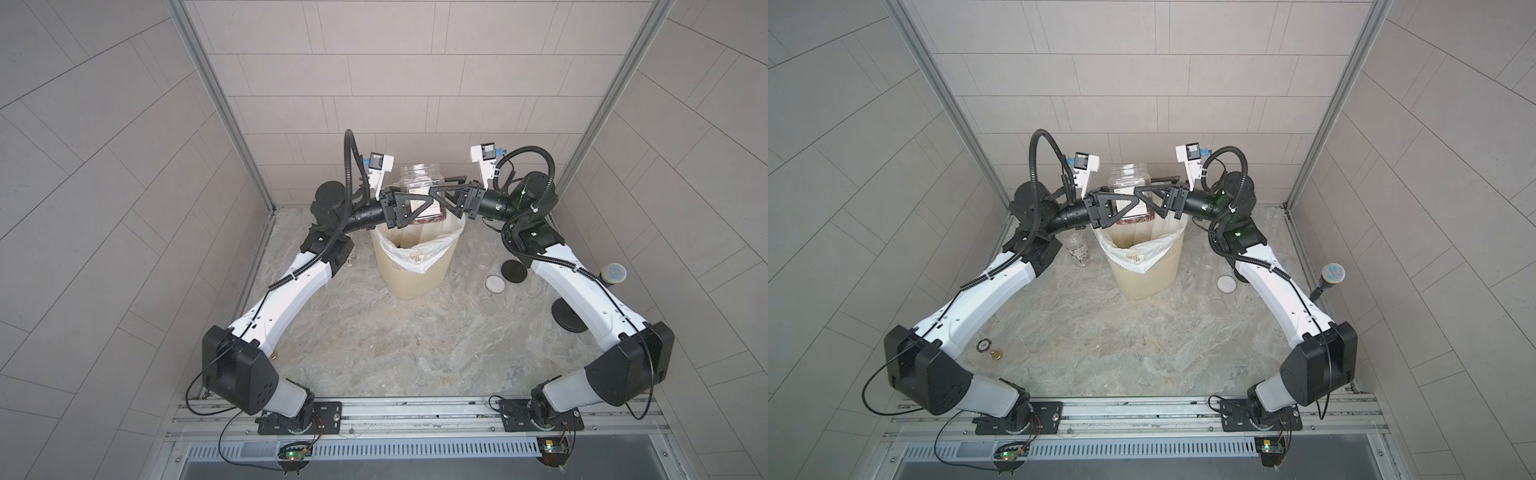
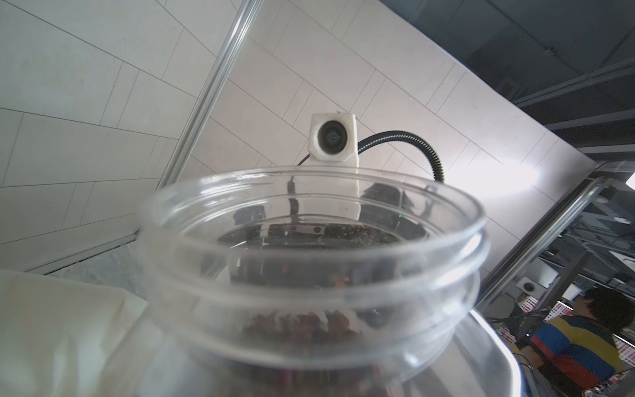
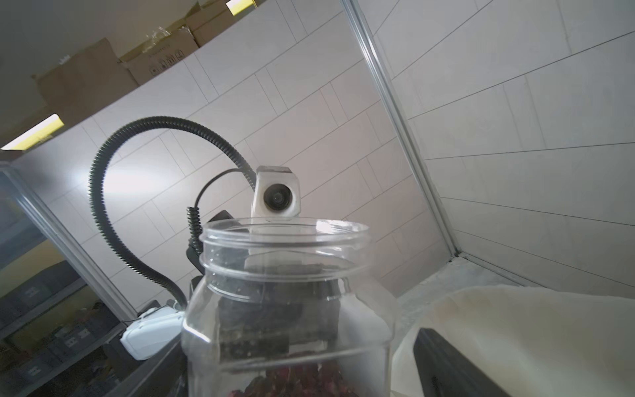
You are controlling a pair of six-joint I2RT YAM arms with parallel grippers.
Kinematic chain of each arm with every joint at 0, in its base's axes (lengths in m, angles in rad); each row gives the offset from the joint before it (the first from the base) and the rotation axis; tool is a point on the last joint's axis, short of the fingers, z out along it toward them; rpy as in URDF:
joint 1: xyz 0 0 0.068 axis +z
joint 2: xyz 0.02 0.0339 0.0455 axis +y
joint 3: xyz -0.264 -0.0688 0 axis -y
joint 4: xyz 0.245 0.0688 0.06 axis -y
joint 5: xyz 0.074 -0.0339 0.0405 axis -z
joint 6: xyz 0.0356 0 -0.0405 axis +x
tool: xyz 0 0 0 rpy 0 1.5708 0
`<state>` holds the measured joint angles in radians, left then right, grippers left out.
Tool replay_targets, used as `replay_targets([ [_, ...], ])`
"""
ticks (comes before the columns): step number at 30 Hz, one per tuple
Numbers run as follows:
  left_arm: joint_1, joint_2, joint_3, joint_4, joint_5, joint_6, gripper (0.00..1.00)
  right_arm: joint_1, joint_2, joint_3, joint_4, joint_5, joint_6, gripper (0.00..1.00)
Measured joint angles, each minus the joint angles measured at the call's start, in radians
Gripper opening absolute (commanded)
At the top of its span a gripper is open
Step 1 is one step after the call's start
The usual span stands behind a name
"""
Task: Empty the moldy dried flower tea in the jars
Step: Pour the moldy dried flower tea into the trash bin.
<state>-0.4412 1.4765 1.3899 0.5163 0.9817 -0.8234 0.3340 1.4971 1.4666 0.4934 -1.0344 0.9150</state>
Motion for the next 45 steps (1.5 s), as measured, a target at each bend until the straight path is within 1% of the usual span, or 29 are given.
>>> replay_targets([
  [4,0.002,0.011,-0.01,0.083,0.006,-0.062,0.6,0.009,0.058,0.018,0.16,-0.042,0.145,0.96],
  [6,0.003,0.015,-0.01,0.102,0.009,-0.077,0.6,0.013,0.073,0.026,0.202,-0.056,0.191,0.93],
  [11,0.002,0.019,-0.01,0.108,0.018,-0.077,0.6,0.019,0.08,0.031,0.235,-0.068,0.241,0.81],
  [13,0.003,0.019,-0.01,0.1,0.016,-0.069,0.61,0.017,0.08,0.031,0.233,-0.071,0.242,0.73],
  [15,0.003,0.019,-0.01,0.09,0.016,-0.06,0.64,0.016,0.083,0.031,0.232,-0.076,0.245,0.67],
  [18,0.005,0.016,-0.009,0.06,0.011,-0.043,0.7,0.013,0.095,0.031,0.251,-0.086,0.266,0.6],
  [20,0.01,0.013,-0.009,0.043,0.008,-0.039,0.77,0.013,0.108,0.031,0.276,-0.089,0.29,0.55],
  [22,0.014,0.01,-0.01,0.025,0.005,-0.036,0.84,0.012,0.12,0.031,0.299,-0.092,0.313,0.52],
  [26,0.015,-0.005,-0.023,-0.011,0.003,-0.01,0.95,0.006,0.131,0.031,0.318,-0.095,0.359,0.49],
  [27,0.016,-0.008,-0.026,-0.022,0.003,-0.003,1.0,0.004,0.131,0.031,0.32,-0.094,0.37,0.48],
  [31,0.021,-0.013,-0.029,-0.05,0.003,0.012,1.0,-0.001,0.131,0.031,0.333,-0.091,0.39,0.46],
  [36,0.041,-0.016,-0.03,-0.052,0.004,0.009,1.0,-0.01,0.131,0.031,0.311,-0.084,0.378,0.44],
  [39,0.067,-0.018,-0.035,-0.054,0.0,0.001,1.0,-0.03,0.119,0.027,0.253,-0.083,0.331,0.44],
  [41,0.089,-0.02,-0.036,-0.066,-0.004,-0.001,1.0,-0.049,0.101,0.022,0.178,-0.08,0.269,0.44],
  [45,0.13,-0.026,-0.036,-0.108,-0.015,-0.006,1.0,-0.074,0.06,0.032,-0.083,-0.051,0.053,0.44],
])
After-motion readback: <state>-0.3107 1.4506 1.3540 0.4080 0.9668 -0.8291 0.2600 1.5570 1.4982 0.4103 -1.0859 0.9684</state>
